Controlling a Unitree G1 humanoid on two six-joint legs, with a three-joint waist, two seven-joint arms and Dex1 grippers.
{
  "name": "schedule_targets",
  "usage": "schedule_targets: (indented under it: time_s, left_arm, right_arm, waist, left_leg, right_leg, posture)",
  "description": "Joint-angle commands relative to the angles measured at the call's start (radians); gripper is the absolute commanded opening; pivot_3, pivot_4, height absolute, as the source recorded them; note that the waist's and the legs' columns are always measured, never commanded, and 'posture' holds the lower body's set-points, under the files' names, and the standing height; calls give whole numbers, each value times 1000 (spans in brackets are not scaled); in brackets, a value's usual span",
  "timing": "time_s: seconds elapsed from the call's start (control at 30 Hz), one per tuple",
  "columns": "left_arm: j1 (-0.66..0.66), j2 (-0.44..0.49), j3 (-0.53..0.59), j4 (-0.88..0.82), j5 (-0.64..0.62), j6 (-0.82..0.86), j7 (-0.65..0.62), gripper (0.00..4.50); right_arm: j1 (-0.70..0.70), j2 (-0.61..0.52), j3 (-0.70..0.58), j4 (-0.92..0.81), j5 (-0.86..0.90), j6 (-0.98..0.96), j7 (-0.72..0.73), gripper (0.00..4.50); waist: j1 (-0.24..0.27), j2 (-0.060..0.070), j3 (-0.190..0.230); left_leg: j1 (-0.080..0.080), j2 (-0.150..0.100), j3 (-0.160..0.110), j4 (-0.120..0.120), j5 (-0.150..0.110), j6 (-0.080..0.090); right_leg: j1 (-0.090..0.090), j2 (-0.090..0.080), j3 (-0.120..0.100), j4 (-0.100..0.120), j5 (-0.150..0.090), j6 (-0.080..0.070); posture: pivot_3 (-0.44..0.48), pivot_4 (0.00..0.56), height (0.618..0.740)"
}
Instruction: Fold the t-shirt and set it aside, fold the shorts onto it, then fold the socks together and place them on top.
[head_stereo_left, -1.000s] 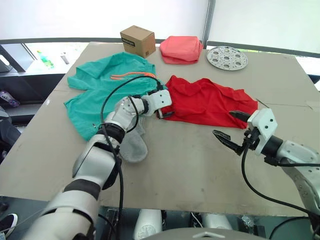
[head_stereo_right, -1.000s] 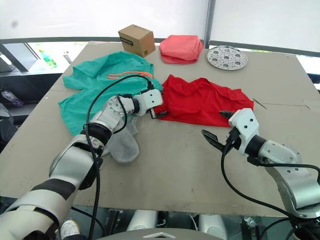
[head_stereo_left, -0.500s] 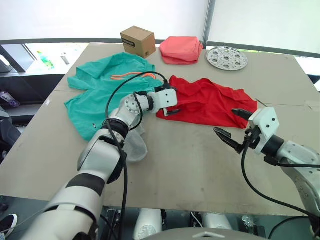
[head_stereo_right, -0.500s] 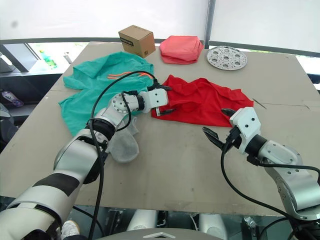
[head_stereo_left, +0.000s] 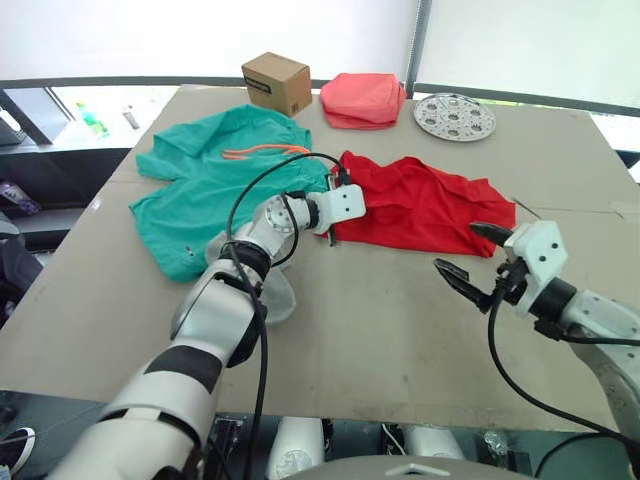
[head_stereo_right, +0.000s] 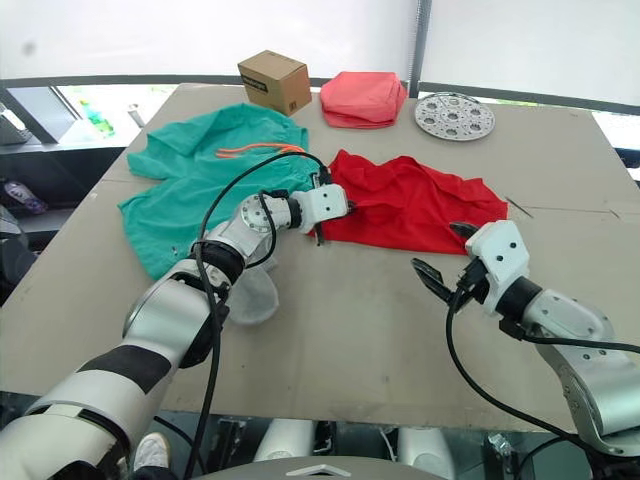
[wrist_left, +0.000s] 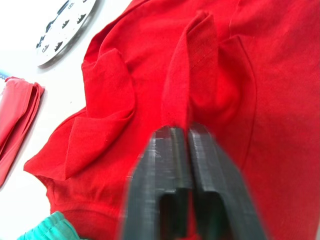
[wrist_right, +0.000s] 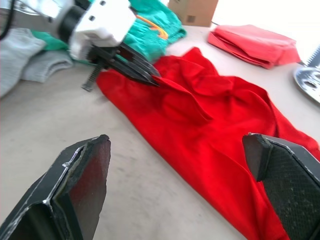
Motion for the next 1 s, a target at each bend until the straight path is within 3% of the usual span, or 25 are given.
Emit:
schedule_targets:
  time_s: [0.03,0.17,0.3,0.53,0.7,0.83,0.93,1.0]
  left_arm:
    - [32,-6,66,-65,-80,-33,-46,50]
    - [136,8,99,-229,-184,-26,-223,50]
    - [254,58,115,-450,-263,77,-334,50]
    - [383,133,137,-697,-297,220,-333,50]
    - [439,141,167,-822,-300,296,-252,50]
    - [476,124,196,-894,-329,400,-194,50]
    - [491,123,189,-934,-321,427,-179,50]
    - [492,125,186,-941,-319,432,-177,50]
  right_arm:
    - [13,-8,-29,-34,-50,-9,-43,4500]
    - [-28,-37,-11,13,-125,95,-116,4500]
    - [-157,-74,34,93,-171,275,-163,4500]
    - [-484,173,-121,272,-36,626,-263,4500]
    - [-572,248,-205,344,-47,725,-328,4500]
    - [-521,81,-3,308,-146,517,-244,4500]
    - [-492,-219,248,307,-295,310,-48,4500]
    - [-517,-343,356,344,-377,195,53,4500]
  waist:
    - [-3,0,0]
    - [-12,0,0]
    - [-26,0,0]
    - [-28,1,-2]
    - [-14,2,-2]
    - [-15,3,-2]
    - [-23,4,-2]
    - [-29,7,-1]
  left_leg:
    - [0,0,0,1,0,0]
    - [1,0,0,1,0,0]
    - [1,0,0,2,1,-1]
    - [2,1,0,1,2,-3]
    - [0,1,-1,1,3,-4]
    - [0,0,0,1,2,-4]
    - [1,-1,-1,1,2,-4]
    - [1,-1,-1,0,2,-3]
  right_leg:
    - [0,0,0,0,0,0]
    - [0,0,0,2,0,0]
    - [0,-1,1,3,0,0]
    - [0,-1,3,4,0,0]
    - [0,-2,1,4,-1,1]
    - [0,-3,1,4,-1,1]
    - [0,-3,1,4,-1,1]
    - [0,-3,2,3,-1,1]
  posture:
    - [0,150,740]
    - [0,150,740]
    - [0,150,740]
    - [0,150,740]
    - [0,150,740]
    - [0,150,740]
    - [0,150,740]
    - [0,150,740]
